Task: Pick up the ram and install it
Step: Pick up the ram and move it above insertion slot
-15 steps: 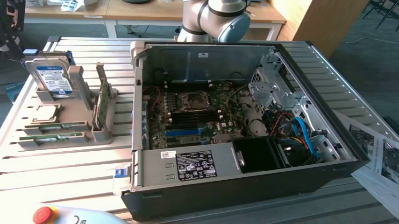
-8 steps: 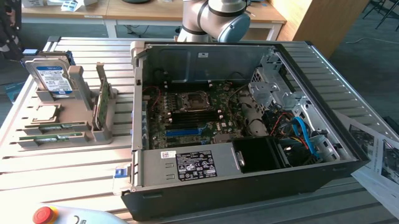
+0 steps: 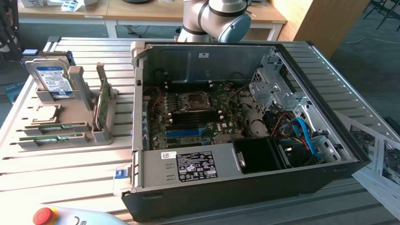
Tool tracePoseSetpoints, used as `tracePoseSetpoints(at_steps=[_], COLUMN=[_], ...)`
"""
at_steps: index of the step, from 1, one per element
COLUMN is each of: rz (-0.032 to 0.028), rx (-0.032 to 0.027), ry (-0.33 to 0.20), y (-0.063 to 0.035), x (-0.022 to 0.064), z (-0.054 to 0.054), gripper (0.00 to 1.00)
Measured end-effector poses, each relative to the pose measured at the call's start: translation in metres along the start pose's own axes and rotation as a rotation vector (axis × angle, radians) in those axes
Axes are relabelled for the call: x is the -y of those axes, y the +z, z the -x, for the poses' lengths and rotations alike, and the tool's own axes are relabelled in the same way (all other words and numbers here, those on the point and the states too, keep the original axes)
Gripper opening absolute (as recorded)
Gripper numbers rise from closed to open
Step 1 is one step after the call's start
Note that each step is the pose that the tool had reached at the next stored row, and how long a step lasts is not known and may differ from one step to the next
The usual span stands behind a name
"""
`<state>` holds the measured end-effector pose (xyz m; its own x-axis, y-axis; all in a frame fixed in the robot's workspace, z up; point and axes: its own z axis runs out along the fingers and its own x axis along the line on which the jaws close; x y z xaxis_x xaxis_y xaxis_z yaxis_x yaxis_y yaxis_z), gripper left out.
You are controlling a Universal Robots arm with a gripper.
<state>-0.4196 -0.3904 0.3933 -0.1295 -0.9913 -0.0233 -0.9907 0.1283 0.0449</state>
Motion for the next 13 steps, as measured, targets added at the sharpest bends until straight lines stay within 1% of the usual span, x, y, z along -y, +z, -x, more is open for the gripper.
tracePoseSetpoints(at_steps=[4, 10, 13], rz=[0.0002, 0.0025, 0.0035], rx=[-0.0004, -0.0049, -0.0067], ry=[-0.008, -0.110, -0.149], y=[0.0000, 0.0000, 0.0000], x=[0.0000, 0.0000, 0.0000], z=[0.0000, 0.0000, 0.0000], gripper=[0.11, 0.11, 0.11])
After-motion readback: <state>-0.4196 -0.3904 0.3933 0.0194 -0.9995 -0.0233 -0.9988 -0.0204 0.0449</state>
